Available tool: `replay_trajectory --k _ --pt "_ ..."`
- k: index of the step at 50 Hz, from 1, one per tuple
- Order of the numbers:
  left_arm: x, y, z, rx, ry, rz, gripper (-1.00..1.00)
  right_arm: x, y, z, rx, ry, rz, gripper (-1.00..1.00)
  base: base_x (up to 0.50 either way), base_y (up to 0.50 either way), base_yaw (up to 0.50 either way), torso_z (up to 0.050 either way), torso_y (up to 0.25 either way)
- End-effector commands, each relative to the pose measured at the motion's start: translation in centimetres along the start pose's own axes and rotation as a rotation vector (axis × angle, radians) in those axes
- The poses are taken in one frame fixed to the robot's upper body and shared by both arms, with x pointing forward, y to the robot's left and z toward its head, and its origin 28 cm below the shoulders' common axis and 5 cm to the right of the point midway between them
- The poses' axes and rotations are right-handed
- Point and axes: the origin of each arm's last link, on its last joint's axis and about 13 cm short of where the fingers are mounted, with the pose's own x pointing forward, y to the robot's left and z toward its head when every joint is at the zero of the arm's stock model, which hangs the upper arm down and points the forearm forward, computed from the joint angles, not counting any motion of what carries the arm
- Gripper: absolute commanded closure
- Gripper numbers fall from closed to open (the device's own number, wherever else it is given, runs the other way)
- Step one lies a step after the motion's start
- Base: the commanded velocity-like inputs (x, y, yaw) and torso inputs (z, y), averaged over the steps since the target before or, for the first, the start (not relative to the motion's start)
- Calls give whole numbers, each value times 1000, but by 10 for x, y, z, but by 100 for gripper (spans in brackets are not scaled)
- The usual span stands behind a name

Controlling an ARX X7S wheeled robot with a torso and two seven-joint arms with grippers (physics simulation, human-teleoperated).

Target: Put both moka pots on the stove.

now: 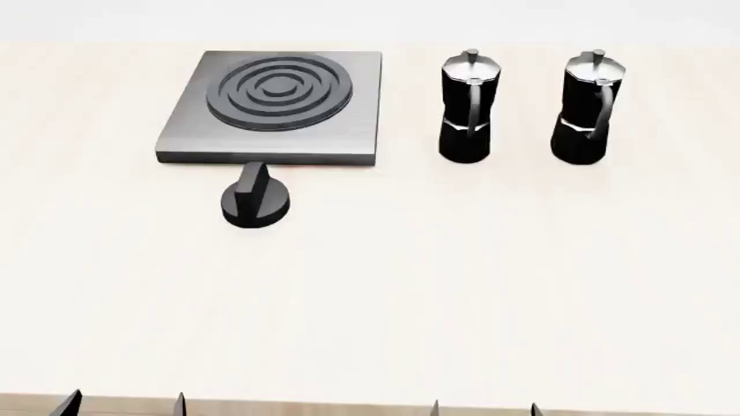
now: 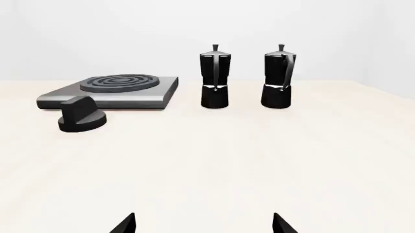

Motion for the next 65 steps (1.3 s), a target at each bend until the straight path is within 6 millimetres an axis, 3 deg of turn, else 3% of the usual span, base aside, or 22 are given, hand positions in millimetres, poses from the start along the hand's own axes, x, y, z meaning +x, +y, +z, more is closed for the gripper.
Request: replay_trajectory --k 1,12,18,36,48,65 --pt "0 0 0 0 0 0 -100 0 0 0 0 0 0 -100 0 0 0 0 0" --pt "-3 0 10 7 -18 1 -100 -3 3 5 -6 -19 16 -100 0 0 0 0 0" --pt "-5 -1 17 -4 -39 -3 -100 -7 4 19 13 -48 24 -100 0 0 0 0 0" --pt "-34 -2 79 -53 -222 -26 -100 -40 9 88 -10 -240 43 -100 0 0 0 0 0" --pt "-55 -3 111 -83 -331 -36 -100 -57 9 115 -6 -336 34 -100 0 0 0 0 0" --pt "-58 -4 115 -80 -350 -43 -100 -60 10 118 -7 -353 44 -100 15 0 0 0 0"
